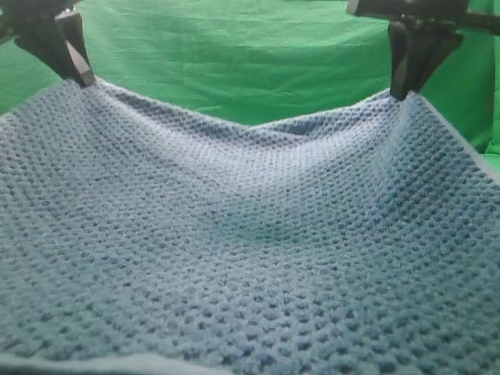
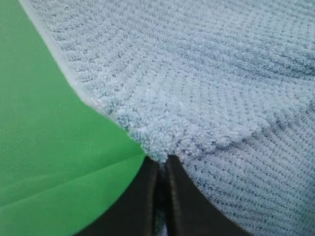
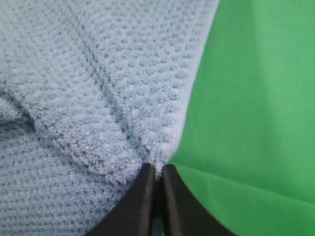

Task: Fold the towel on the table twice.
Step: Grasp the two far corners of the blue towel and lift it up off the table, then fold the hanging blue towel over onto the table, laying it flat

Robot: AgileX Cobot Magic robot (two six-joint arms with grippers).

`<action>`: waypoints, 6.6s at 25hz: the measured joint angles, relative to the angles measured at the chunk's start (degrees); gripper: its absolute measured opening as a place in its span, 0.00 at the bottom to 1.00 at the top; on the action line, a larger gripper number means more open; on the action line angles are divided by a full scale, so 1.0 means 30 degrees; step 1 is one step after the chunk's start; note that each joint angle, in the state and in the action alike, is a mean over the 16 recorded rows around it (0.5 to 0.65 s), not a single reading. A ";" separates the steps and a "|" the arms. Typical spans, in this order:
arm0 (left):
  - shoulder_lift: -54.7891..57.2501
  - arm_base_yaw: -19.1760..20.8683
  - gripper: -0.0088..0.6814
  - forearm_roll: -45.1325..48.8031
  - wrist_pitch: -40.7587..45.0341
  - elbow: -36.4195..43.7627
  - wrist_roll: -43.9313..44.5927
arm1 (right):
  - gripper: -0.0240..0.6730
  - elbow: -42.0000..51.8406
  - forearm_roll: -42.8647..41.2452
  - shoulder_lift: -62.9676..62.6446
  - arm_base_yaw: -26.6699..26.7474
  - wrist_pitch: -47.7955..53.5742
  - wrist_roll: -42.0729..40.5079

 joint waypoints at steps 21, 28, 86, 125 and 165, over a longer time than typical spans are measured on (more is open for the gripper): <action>-0.4453 0.0000 0.01 -0.0869 -0.3038 -0.2511 0.0057 | 0.03 -0.9663 -0.0310 -0.1805 -0.1259 0.2099 -0.0128; -0.4862 0.0000 0.01 -0.2662 -0.6046 -0.2530 0.1493 | 0.03 -1.0107 0.1007 -0.1749 -0.1784 -0.0127 -0.0836; -0.7027 0.0000 0.01 -0.8479 -0.6981 0.3485 0.8010 | 0.03 -0.0834 0.2343 -0.5746 -0.2206 -0.1086 -0.2719; -1.6279 0.0000 0.01 -0.9378 -0.4799 1.7284 0.9117 | 0.03 1.4163 0.3842 -1.7785 -0.1034 -0.1120 -0.2333; -1.5397 0.0000 0.01 -1.0439 -0.8064 2.0936 0.7266 | 0.03 1.6640 0.4466 -1.5622 -0.0929 -0.3553 -0.1239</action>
